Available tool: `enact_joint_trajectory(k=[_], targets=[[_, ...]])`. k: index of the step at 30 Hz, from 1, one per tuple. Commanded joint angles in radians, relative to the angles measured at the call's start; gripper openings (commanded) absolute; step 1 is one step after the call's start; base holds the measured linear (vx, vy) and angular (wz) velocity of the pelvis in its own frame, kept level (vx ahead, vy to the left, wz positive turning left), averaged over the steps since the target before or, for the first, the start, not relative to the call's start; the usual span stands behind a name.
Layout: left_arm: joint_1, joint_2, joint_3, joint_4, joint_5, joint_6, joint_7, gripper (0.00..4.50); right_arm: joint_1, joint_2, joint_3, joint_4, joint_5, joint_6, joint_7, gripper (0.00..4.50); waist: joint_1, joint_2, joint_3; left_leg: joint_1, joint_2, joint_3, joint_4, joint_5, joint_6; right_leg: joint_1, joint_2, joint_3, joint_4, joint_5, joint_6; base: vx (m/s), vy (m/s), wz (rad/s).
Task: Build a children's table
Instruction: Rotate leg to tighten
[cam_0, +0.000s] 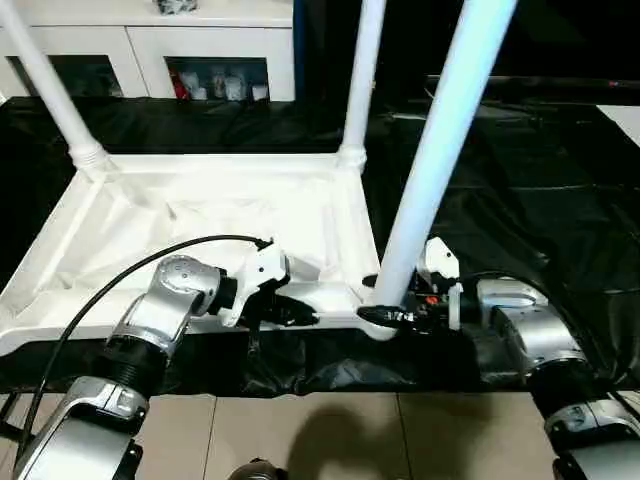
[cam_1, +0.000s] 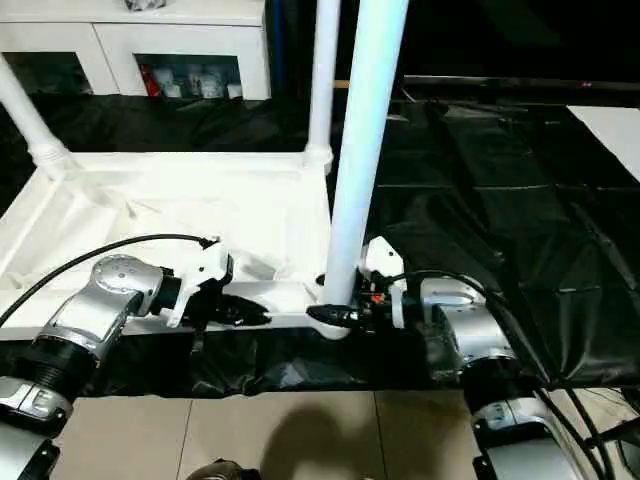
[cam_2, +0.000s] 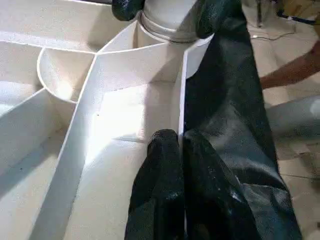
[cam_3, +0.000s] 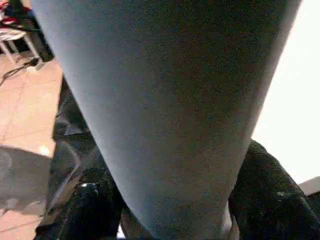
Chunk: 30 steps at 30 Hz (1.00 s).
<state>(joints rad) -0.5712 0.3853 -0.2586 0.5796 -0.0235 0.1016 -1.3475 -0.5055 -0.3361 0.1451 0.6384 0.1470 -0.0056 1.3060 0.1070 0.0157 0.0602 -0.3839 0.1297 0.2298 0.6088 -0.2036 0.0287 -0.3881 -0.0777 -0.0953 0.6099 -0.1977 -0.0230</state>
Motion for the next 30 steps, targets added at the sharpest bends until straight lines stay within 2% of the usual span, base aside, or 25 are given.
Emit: enact_joint_trajectory(k=[1, 5, 10, 11, 13, 15, 16, 17, 21, 22, 24, 26, 27, 30], targets=[[-0.007, -0.019, 0.002, -0.024, -0.032, 0.0, 0.016, 0.0, 0.027, 0.015, 0.086, -0.025, -0.014, 0.02, 0.073, 2.45, -0.001, -0.01, -0.06, 0.031, 0.14, -0.069, -0.09, -0.225, -0.003, 0.028, -0.13, 0.083, -0.074, -0.235, -0.249, 0.0, 0.0, 0.0], [-0.009, -0.025, 0.009, -0.013, -0.023, -0.007, 0.039, 0.0, 0.037, 0.02, 0.092, -0.04, -0.014, 0.036, 0.071, 2.36, 0.001, -0.012, -0.061, 0.029, 0.139, -0.069, -0.088, -0.213, -0.001, 0.031, -0.132, 0.084, -0.074, -0.233, -0.249, 0.0, 0.0, 0.0], [-0.027, -0.061, 0.028, 0.015, -0.004, -0.022, 0.134, 0.0, 0.036, 0.051, 0.072, -0.024, -0.016, 0.048, 0.007, 2.36, 0.001, -0.014, -0.058, 0.029, 0.139, -0.07, -0.088, -0.217, 0.0, 0.029, -0.132, 0.084, -0.078, -0.258, -0.241, 0.0, 0.0, 0.0], [-0.037, -0.081, 0.04, 0.028, -0.001, -0.019, 0.182, 0.0, 0.029, 0.073, 0.055, -0.006, -0.017, 0.051, -0.046, 2.36, 0.002, -0.016, -0.058, 0.031, 0.139, -0.071, -0.088, -0.23, -0.005, 0.029, -0.135, 0.085, -0.081, -0.282, -0.236, 0.0, 0.0, 0.0], [-0.059, -0.125, 0.058, 0.049, 0.007, -0.007, 0.28, 0.0, 0.008, 0.124, 0.016, 0.049, -0.028, 0.048, -0.191, 2.33, -0.008, -0.016, -0.049, 0.039, 0.138, -0.076, -0.09, -0.294, -0.036, 0.017, -0.14, 0.09, -0.096, -0.392, -0.219, 0.0, 0.0, 0.0], [-0.078, -0.164, 0.066, 0.061, 0.018, 0.001, 0.357, 0.0, -0.017, 0.171, -0.018, 0.113, -0.048, 0.045, -0.348, 2.27, -0.015, -0.017, -0.05, 0.041, 0.137, -0.087, -0.091, -0.332, -0.064, 0.021, -0.145, 0.087, -0.102, -0.47, -0.198, 0.0, 0.0, 0.0], [-0.078, -0.165, 0.066, 0.062, 0.019, 0.001, 0.359, 0.0, -0.018, 0.172, -0.019, 0.114, -0.048, 0.046, -0.353, 2.27, -0.02, -0.017, -0.048, 0.039, 0.139, -0.09, -0.093, -0.338, -0.069, 0.02, -0.146, 0.088, -0.102, -0.477, -0.194, 0.0, 0.0, 0.0], [-0.09, -0.19, 0.067, 0.07, 0.027, 0.007, 0.403, 0.0, -0.037, 0.202, -0.041, 0.155, -0.052, 0.058, -0.443, 2.12, -0.029, -0.015, -0.047, 0.04, 0.135, -0.089, -0.095, -0.36, -0.071, 0.019, -0.141, 0.087, -0.107, -0.489, -0.18, 0.0, 0.0, 0.0], [-0.116, -0.249, 0.073, 0.091, 0.047, 0.026, 0.505, 0.0, -0.088, 0.263, -0.081, 0.247, -0.063, 0.067, -0.65, 2.08, -0.037, -0.015, -0.05, 0.038, 0.134, -0.087, -0.096, -0.337, -0.072, 0.02, -0.14, 0.09, -0.103, -0.43, -0.189, 0.0, 0.0, 0.0], [-0.119, -0.254, 0.073, 0.093, 0.049, 0.026, 0.513, 0.0, -0.093, 0.269, -0.084, 0.256, -0.064, 0.068, -0.667, 2.08, -0.035, -0.011, -0.051, 0.039, 0.134, -0.087, -0.095, -0.333, -0.071, 0.021, -0.141, 0.09, -0.103, -0.418, -0.191, 0.0, 0.0, 0.0], [-0.135, -0.29, 0.072, 0.115, 0.064, 0.018, 0.556, 0.0, -0.129, 0.306, -0.104, 0.306, -0.074, 0.049, -0.731, 2.08, -0.043, -0.015, -0.055, 0.04, 0.131, -0.081, -0.093, -0.316, -0.068, 0.019, -0.136, 0.09, -0.097, -0.362, -0.211, 0.0, 0.0, 0.0], [-0.132, -0.293, 0.066, 0.112, 0.065, 0.01, 0.54, 0.0, -0.131, 0.312, -0.1, 0.302, -0.075, 0.036, -0.699, 2.58, -0.04, -0.014, -0.057, 0.034, 0.129, -0.078, -0.091, -0.285, -0.048, 0.028, -0.139, 0.09, -0.094, -0.311, -0.218, 0.0, 0.0, 0.0], [-0.13, -0.292, 0.063, 0.11, 0.062, 0.008, 0.534, 0.0, -0.133, 0.313, -0.1, 0.302, -0.076, 0.034, -0.692, 2.71, -0.04, -0.016, -0.058, 0.032, 0.129, -0.075, -0.091, -0.248, -0.022, 0.031, -0.134, 0.088, -0.089, -0.258, -0.225, 0.0, 0.0, 0.0], [-0.117, -0.275, 0.051, 0.096, 0.055, -0.009, 0.486, 0.0, -0.132, 0.302, -0.113, 0.292, -0.059, 0.047, -0.657, 2.9, -0.04, -0.014, -0.057, 0.032, 0.129, -0.074, -0.09, -0.243, -0.006, 0.032, -0.134, 0.088, -0.09, -0.257, -0.232, 0.0, 0.0, 0.0]])
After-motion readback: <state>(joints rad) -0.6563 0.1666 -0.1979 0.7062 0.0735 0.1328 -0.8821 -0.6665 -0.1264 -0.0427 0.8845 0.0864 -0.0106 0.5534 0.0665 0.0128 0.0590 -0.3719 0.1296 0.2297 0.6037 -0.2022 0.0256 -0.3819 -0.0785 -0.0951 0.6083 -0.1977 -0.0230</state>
